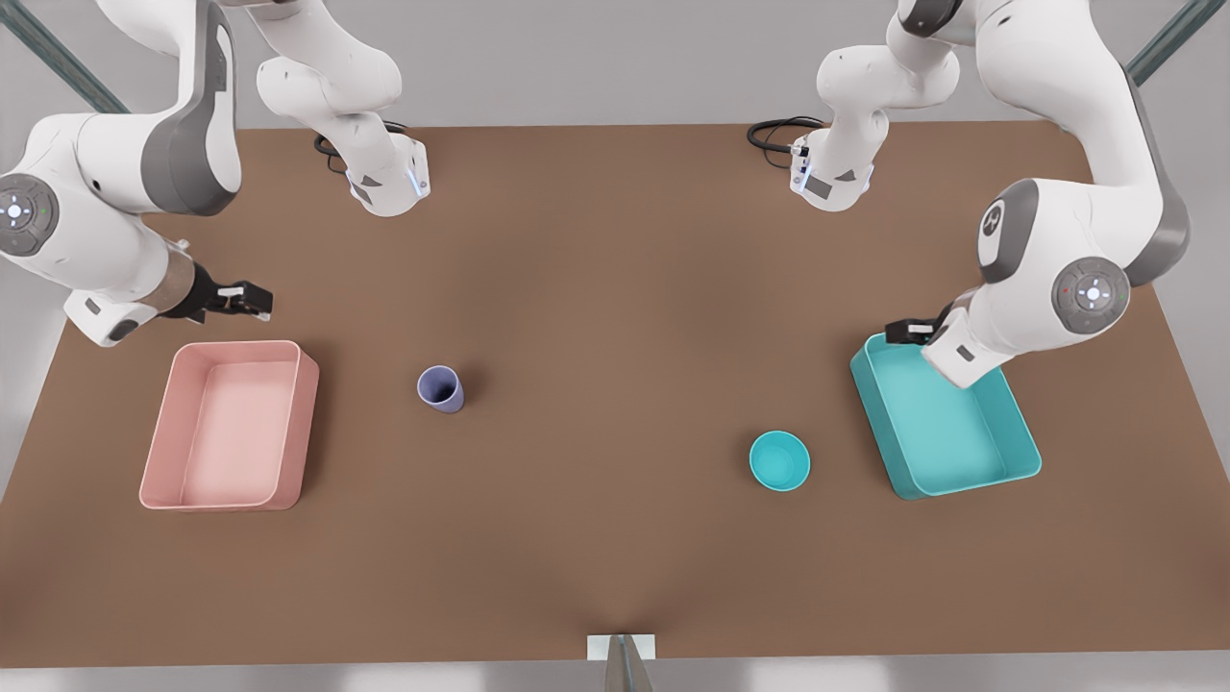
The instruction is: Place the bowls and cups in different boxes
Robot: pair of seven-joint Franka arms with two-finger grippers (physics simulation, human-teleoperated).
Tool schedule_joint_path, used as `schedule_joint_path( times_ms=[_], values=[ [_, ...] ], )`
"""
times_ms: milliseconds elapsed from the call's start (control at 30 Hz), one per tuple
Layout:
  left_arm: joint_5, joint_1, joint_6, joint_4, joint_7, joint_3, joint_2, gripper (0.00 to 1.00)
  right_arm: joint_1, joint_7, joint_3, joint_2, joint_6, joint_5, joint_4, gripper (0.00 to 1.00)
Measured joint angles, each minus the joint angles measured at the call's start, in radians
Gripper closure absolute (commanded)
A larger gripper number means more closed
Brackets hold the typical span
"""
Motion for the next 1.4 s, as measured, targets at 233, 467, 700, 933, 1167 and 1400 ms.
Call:
schedule_joint_path(
  times_ms=[233,467,700,933,1167,1400],
  values=[
    [0.014,-0.005,0.018,0.000,-0.004,-0.003,0.021,0.00,0.052,-0.001,0.011,0.187,0.026,0.060,0.121,0.00],
    [0.168,-0.166,0.260,0.051,-0.038,0.001,0.381,0.00,0.180,0.003,0.014,0.286,0.155,0.097,0.008,0.00],
    [0.254,-0.286,0.608,0.059,-0.086,0.000,0.510,0.00,0.202,0.011,0.013,0.296,0.372,0.107,-0.168,0.00],
    [0.326,-0.332,0.755,-0.007,-0.150,0.000,0.534,0.00,0.219,0.027,0.016,0.311,0.563,0.114,-0.331,0.00],
    [0.344,-0.329,0.798,-0.049,-0.204,0.008,0.576,0.00,0.231,0.040,0.016,0.344,0.716,0.116,-0.416,0.00],
    [0.361,-0.314,0.787,-0.048,-0.265,0.009,0.575,0.79,0.231,0.049,0.016,0.392,0.825,0.116,-0.448,0.00]
  ],
)
